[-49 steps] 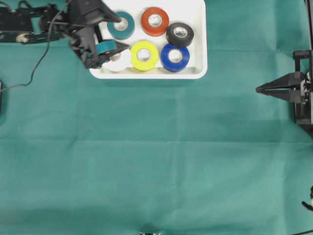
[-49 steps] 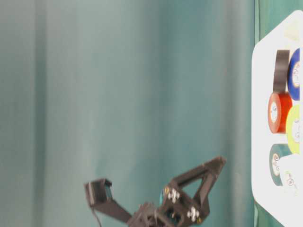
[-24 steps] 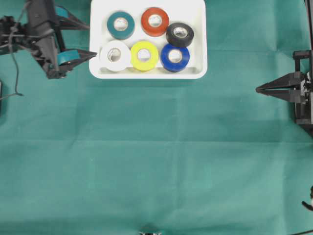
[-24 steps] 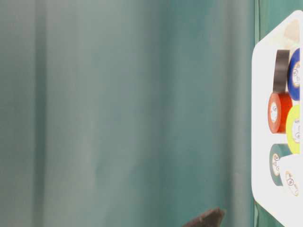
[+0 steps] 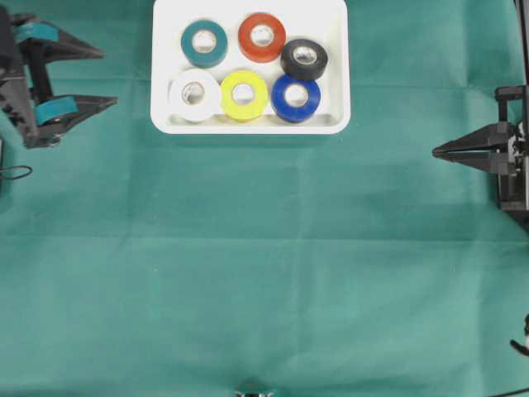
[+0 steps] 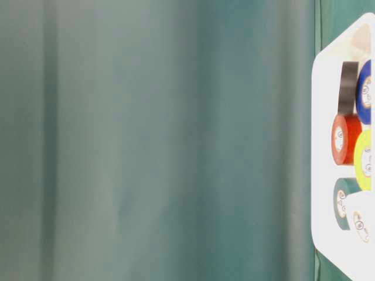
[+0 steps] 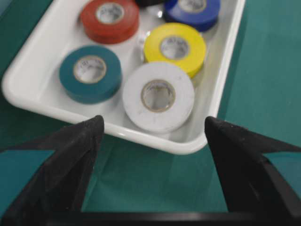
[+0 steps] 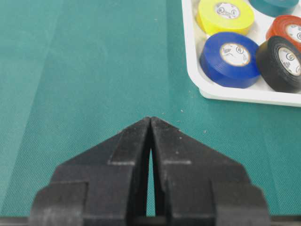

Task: Put the tape into the white case with the left arm.
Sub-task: 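Release the black tape and retract the left gripper leftward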

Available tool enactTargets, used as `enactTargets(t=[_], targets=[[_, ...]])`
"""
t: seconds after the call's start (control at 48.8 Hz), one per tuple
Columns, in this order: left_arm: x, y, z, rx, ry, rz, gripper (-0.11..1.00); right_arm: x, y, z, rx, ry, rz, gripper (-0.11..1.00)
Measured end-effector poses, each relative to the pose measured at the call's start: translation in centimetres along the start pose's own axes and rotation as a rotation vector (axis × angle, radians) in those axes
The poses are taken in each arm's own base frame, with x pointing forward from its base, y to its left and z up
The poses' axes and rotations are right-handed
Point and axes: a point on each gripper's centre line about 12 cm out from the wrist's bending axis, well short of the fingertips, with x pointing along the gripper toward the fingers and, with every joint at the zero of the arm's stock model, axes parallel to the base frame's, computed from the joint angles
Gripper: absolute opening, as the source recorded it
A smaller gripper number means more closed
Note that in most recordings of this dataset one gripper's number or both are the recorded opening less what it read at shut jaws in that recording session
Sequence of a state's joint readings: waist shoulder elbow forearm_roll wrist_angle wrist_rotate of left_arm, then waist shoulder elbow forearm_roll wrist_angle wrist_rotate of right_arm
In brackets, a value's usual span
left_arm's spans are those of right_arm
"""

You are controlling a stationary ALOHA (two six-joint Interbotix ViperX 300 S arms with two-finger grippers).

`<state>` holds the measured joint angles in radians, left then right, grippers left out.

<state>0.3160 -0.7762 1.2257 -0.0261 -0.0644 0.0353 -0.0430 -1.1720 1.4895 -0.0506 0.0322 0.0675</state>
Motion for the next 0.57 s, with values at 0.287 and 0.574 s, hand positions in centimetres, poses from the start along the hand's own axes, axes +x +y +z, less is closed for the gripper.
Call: enactTargets(t=[0.287,0.574], targets=[[-2.6,0.0,-1.7,-0.003,-0.069,0.0,0.85,0.0,0.0,0.0,0.0,0.0,0.0,-0.1],[-4.1,-0.9,-2.2,-0.021,-0.118,-0.053,0.85,0.0,0.0,0.0,0.0,0.0,0.0,-0.1]])
